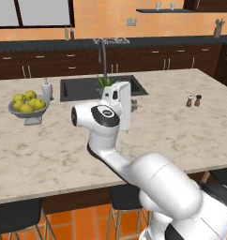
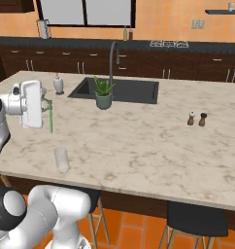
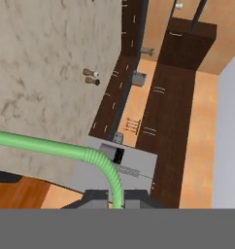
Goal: Take a straw from the drawer in front and place it inside the glass cup on the dining counter.
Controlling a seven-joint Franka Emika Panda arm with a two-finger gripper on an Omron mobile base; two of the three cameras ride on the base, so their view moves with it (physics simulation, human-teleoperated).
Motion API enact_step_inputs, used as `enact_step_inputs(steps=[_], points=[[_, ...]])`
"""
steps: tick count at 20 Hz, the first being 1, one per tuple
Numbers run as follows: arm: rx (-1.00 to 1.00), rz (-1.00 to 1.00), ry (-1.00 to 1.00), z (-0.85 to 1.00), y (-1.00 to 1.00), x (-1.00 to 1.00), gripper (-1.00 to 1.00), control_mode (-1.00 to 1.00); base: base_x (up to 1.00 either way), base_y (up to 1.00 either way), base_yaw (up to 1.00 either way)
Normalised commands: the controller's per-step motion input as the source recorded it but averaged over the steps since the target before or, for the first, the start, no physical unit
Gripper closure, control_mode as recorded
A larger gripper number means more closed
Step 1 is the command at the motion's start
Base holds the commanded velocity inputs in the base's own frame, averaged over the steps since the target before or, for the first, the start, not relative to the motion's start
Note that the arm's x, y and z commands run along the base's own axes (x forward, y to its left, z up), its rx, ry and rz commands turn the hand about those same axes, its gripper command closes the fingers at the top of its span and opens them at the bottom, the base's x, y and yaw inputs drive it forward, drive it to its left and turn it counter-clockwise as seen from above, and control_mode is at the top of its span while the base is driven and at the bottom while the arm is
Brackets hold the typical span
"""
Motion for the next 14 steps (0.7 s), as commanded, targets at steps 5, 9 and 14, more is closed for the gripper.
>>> enact_step_inputs(steps=[5,9,14], points=[[-0.08,0.00,0.00,-0.32,0.00,-0.05,1.00,-1.00,0.00,0.00,0.00],[-0.06,0.00,-0.02,-0.40,0.00,-0.11,1.00,-1.00,0.00,0.00,0.00],[-0.02,0.00,0.00,-0.41,0.00,0.00,1.00,-1.00,0.00,0.00,0.00]])
